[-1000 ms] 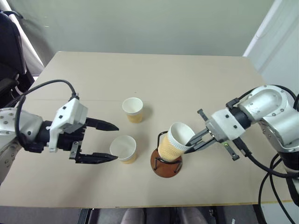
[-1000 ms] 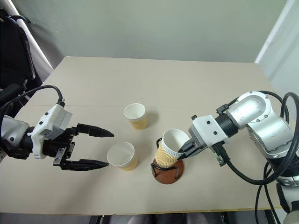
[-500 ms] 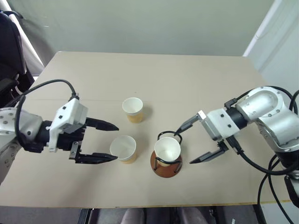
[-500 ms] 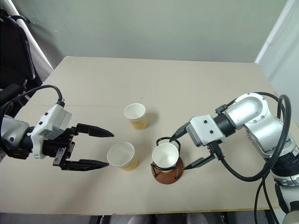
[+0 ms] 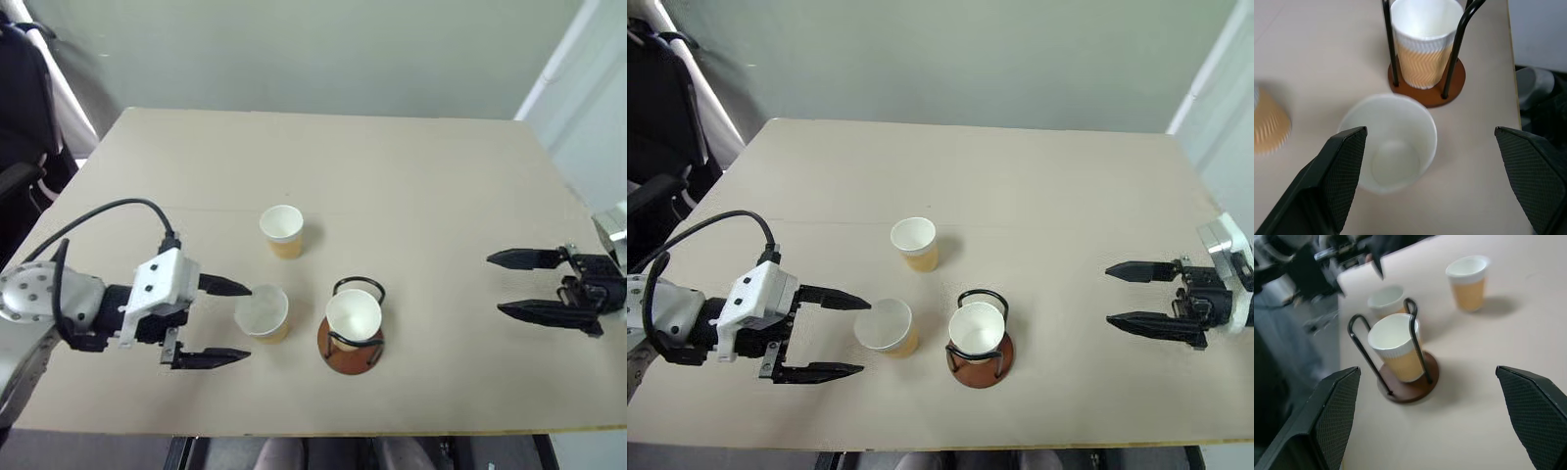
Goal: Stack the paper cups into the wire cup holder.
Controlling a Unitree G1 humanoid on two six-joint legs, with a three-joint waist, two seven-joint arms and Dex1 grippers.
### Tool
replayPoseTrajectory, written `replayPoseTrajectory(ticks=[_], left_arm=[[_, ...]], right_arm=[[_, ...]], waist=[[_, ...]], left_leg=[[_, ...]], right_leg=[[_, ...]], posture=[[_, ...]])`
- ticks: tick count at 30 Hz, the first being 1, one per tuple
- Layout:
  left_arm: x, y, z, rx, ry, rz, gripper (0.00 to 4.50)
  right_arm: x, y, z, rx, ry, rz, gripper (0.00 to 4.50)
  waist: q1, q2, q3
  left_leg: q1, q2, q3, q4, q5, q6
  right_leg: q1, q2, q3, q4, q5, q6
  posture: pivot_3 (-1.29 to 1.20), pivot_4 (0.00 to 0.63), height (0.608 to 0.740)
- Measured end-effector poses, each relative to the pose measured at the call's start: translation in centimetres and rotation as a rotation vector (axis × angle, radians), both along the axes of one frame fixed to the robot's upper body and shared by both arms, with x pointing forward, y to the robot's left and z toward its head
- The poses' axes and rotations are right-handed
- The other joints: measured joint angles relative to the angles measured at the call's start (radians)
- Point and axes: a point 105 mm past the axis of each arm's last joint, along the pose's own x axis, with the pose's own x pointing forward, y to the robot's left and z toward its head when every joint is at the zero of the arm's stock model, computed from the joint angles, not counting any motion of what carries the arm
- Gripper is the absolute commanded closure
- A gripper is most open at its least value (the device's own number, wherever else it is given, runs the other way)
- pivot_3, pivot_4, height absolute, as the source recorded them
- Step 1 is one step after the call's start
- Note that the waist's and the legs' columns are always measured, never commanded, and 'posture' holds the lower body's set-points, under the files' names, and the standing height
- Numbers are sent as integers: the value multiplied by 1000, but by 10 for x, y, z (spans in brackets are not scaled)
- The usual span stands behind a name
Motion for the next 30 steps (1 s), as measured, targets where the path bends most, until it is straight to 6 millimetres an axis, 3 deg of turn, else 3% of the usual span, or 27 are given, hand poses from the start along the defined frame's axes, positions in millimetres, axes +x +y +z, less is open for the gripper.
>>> replayPoseTrajectory(ticks=[5, 9, 16, 19, 30], left_arm=[[-4, 1, -8, 53, -10, -13, 0], [-4, 6, -20, 149, -24, -26, 0], [0, 7, -33, 189, -44, -36, 0], [5, 4, -40, 202, -66, -43, 582], [15, 4, -43, 211, -87, -57, 4490]], right_arm=[[-9, 20, 3, 52, -63, 15, 15], [-12, 37, 21, 63, -156, 62, 15], [-11, 38, 22, 47, -163, 59, 15], [-10, 38, 21, 45, -161, 54, 0], [-17, 40, 17, 9, -116, 84, 0]], waist=[[-18, 0, 0], [-22, 0, 0], [-18, 0, 0], [-18, 0, 0], [-17, 0, 0]], left_leg=[[10, 1, 2, 0, -2, 3], [14, 1, 1, 0, -6, 11], [13, 2, 1, 1, -6, 12], [13, 2, 1, 1, -6, 11], [13, 9, 2, 1, -8, 1]], right_leg=[[0, 2, 6, 7, 0, -1], [3, 4, 7, 8, 0, -1], [3, 4, 7, 8, -2, -3], [3, 4, 7, 8, -2, -4], [2, 13, 9, 7, -5, -7]], posture=[[0, 150, 740], [0, 150, 740], [0, 150, 740], [0, 150, 740], [0, 150, 740]])
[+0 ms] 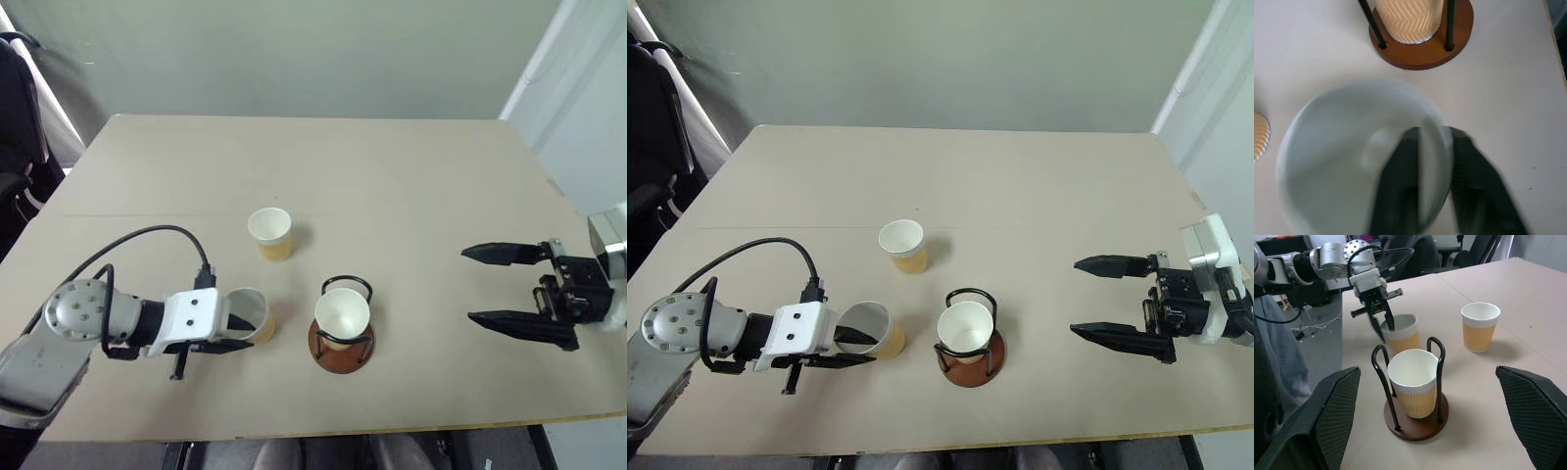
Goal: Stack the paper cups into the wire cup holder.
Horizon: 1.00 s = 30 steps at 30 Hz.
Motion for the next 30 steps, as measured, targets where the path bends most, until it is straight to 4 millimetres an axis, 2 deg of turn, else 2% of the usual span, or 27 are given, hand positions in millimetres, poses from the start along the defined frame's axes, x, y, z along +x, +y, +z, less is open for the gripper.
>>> replayPoseTrajectory(ticks=[11, 13, 19, 23, 25, 28, 30], left_arm=[[-7, 0, 14, -67, 125, -23, 4490], [-2, -4, 29, -112, 114, -34, 4490], [11, -16, 109, -268, 23, -115, 4490], [13, -25, 141, -275, -36, -225, 4490], [9, -38, 140, -271, -13, -313, 4490], [0, -62, 123, -243, 84, -456, 4490], [-2, -75, 119, -223, 97, -527, 4490]], right_arm=[[-1, 2, -2, -12, 4, -10, 0], [-2, 2, -2, -14, 3, -9, 0], [-5, 4, -2, -19, 0, -11, 0], [-6, 3, -4, -23, 5, -27, 0], [-6, 3, -4, -25, 4, -34, 0], [-7, 3, -5, -25, 6, -42, 0], [-9, 2, -5, -31, 3, -48, 0]], waist=[[1, 0, 0], [5, 0, 0], [9, -1, 0], [9, 0, 0], [9, 0, 0], [11, -1, 0], [12, -1, 1]], left_leg=[[0, 1, 0, 0, -1, 0], [0, 1, 0, 1, -1, 0], [0, 1, -1, 1, -1, -2], [0, 0, -1, 1, 0, -3], [0, 0, 0, 1, 0, -3], [-1, 0, 0, 3, 0, -3], [-2, 1, 0, 3, 0, -3]], right_leg=[[0, 1, 1, 0, 0, 0], [0, 1, 1, 0, 0, 0], [0, 1, 1, 1, 0, 0], [0, 1, 1, 0, 0, 0], [0, 1, 1, -1, 0, 0], [0, 1, 1, -1, -1, 1], [0, 1, 1, -1, -1, 2]], posture=[[0, 150, 740], [0, 150, 740], [0, 150, 740], [0, 150, 740], [0, 150, 740], [0, 150, 740], [0, 150, 740]])
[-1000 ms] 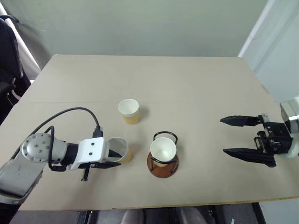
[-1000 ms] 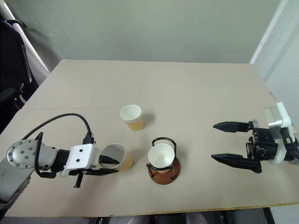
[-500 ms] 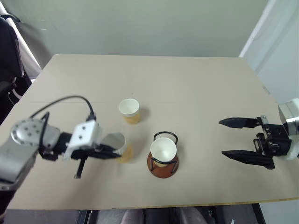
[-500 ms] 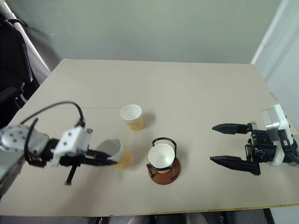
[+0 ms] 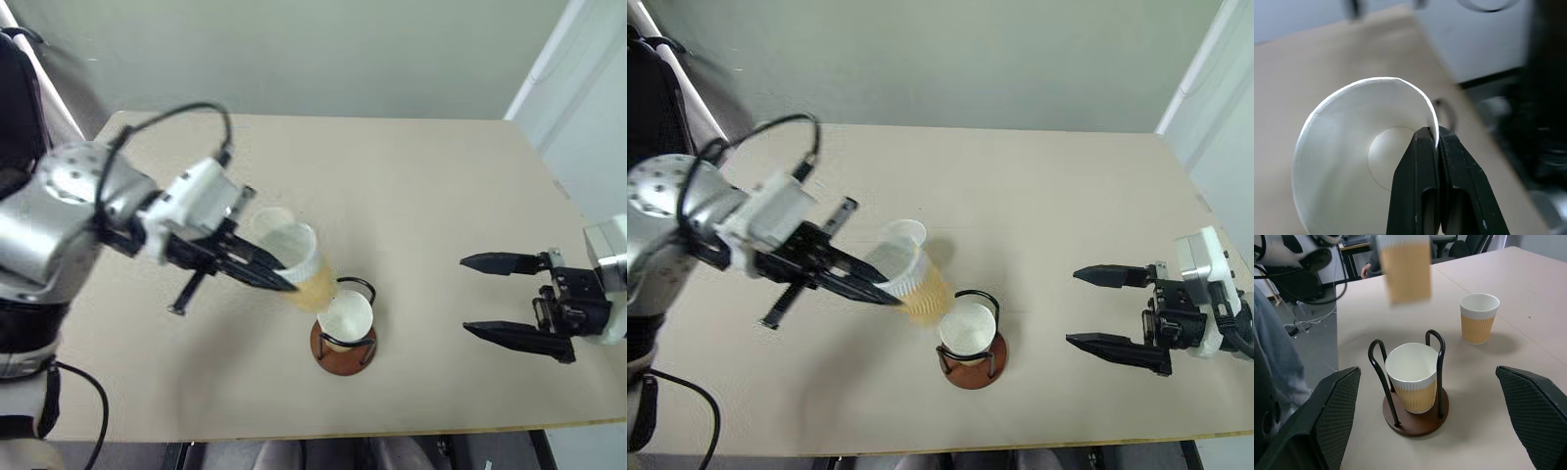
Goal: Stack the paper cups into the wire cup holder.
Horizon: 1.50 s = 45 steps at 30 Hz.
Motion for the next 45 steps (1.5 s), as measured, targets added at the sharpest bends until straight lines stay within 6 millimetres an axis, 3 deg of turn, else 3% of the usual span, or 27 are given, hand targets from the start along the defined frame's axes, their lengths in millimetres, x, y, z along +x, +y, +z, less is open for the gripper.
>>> replayPoseTrajectory(ticks=[5, 12, 21, 24, 35, 41, 45], left_arm=[[2, -24, -1, 19, -71, -133, 4490], [9, -31, -17, 60, -95, -188, 4490], [11, -33, -23, 72, -111, -214, 4490], [11, -33, -24, 73, -113, -218, 3836], [12, -34, -26, 80, -141, -228, 30], [28, -41, -17, -7, -150, -188, 30], [63, -34, 29, -132, -215, 0, 30]], right_arm=[[-2, 0, 0, -8, -8, -21, 0], [-6, -1, -2, -18, -11, -49, 0], [-4, -2, 1, -7, -22, -71, 0], [-4, -1, 2, -8, -24, -76, 0], [-1, -1, 5, -12, -42, -91, 0], [-1, -1, 5, -12, -46, -91, 0], [-1, 1, 5, -13, -44, -85, 0]], waist=[[2, 0, 0], [1, 0, 0], [1, 0, 0], [2, 0, 0], [2, 0, 0], [4, 0, 0], [5, 0, 0]], left_leg=[[1, 0, 0, 1, 0, 0], [0, 0, 0, 2, 0, 0], [1, 0, -1, 4, -1, 2], [0, 0, -1, 4, -1, 2], [0, 0, -1, 4, -1, 2], [0, 0, -1, 5, -2, 3], [-1, 0, -1, 5, -2, 3]], right_leg=[[1, 0, 0, 0, 0, 2], [2, 0, 0, 1, -3, 6], [4, 0, 0, 1, -4, 10], [5, 0, 0, 0, -4, 10], [5, 0, 0, 0, -5, 11], [5, 0, 0, 1, -5, 11], [5, 0, 0, 0, -4, 11]], posture=[[0, 150, 740], [0, 150, 740], [0, 150, 740], [0, 150, 740], [0, 150, 740], [0, 150, 740], [0, 150, 740]])
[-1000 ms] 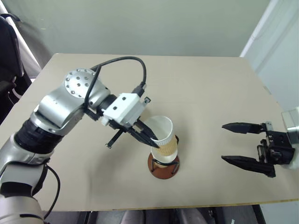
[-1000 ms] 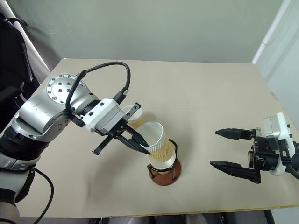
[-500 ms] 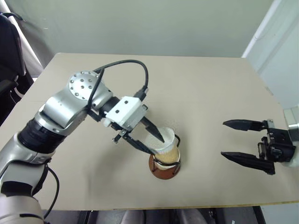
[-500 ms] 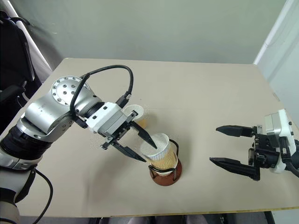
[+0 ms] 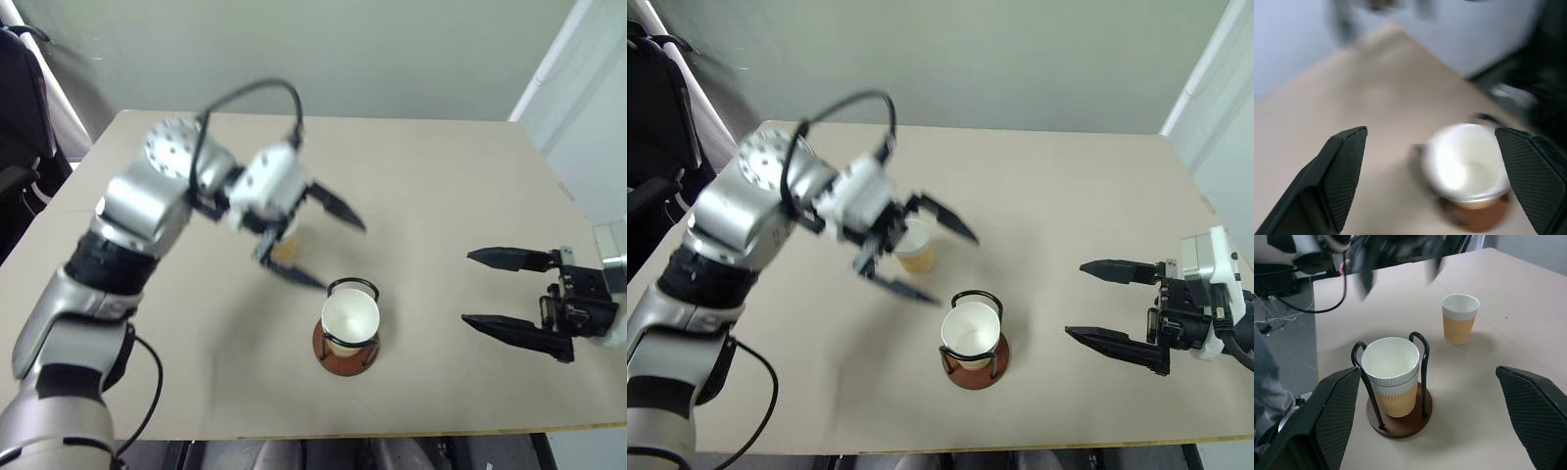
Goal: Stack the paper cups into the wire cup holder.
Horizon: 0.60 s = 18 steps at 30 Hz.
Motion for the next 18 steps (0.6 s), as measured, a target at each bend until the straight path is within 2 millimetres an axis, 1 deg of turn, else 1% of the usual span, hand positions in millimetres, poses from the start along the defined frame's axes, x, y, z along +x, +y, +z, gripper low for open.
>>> replayPoseTrajectory(ticks=[1, 2, 3, 4, 6, 8, 9, 11, 14, 18], left_arm=[[13, 12, 12, -23, -32, 90, 30], [22, 24, 14, -20, -48, 155, 30], [31, 38, 10, 9, -65, 219, 30], [39, 48, 2, 45, -72, 271, 30], [56, 64, -24, 101, -56, 356, 30], [65, 68, -49, 138, -17, 383, 30], [67, 68, -55, 145, -10, 385, 30], [70, 70, -61, 167, -19, 392, 30], [75, 78, -68, 199, -22, 421, 30], [76, 79, -75, 227, -16, 415, 30]], right_arm=[[0, 0, 0, 0, 0, 1, 0], [0, 0, 0, 0, 0, 2, 0], [0, 0, 0, 0, 1, 1, 0], [0, 0, 0, 0, 1, 1, 0], [0, 0, 0, 0, 2, 0, 0], [0, 0, 0, 0, 1, 1, 0], [0, 0, 0, 0, 1, 1, 0], [0, 0, 0, 0, 0, 0, 0], [0, 0, -1, -1, 2, -1, 0], [0, -1, -2, -1, 12, -8, 0]], waist=[[-2, 1, 0], [-5, 2, -1], [-8, 3, -1], [-9, 4, -1], [-6, 4, -1], [1, 2, 0], [6, 2, 0], [15, 2, 0], [17, 2, 0], [19, 2, 0]], left_leg=[[1, 0, 0, -1, 0, 0], [2, 0, 0, -2, 0, 0], [3, 0, 0, -2, -1, 0], [4, 0, 0, -3, -1, 1], [3, -1, -2, -3, -1, 1], [-2, -1, -4, 0, -1, 1], [-5, -1, -5, 2, -1, 1], [-12, -1, -5, 4, -1, 1], [-13, -1, -5, 3, -1, 1], [-14, -2, -5, 2, -1, 2]], right_leg=[[0, 0, 0, -1, 0, 0], [0, 0, 1, -1, 0, 1], [1, 0, 2, -2, -1, 1], [1, 0, 2, -2, -1, 2], [1, 1, 2, -2, -2, 3], [-2, 1, 1, -2, -2, 3], [-4, 1, 1, -3, -1, 4], [-8, 1, 1, -4, 0, 6], [-8, 1, 1, -8, 0, 6], [-8, 1, 1, -10, 1, 7]], posture=[[0, 150, 740], [0, 150, 740], [0, 150, 740], [0, 150, 740], [0, 150, 740], [0, 150, 740], [0, 150, 740], [0, 150, 740], [0, 150, 740], [0, 150, 740]])
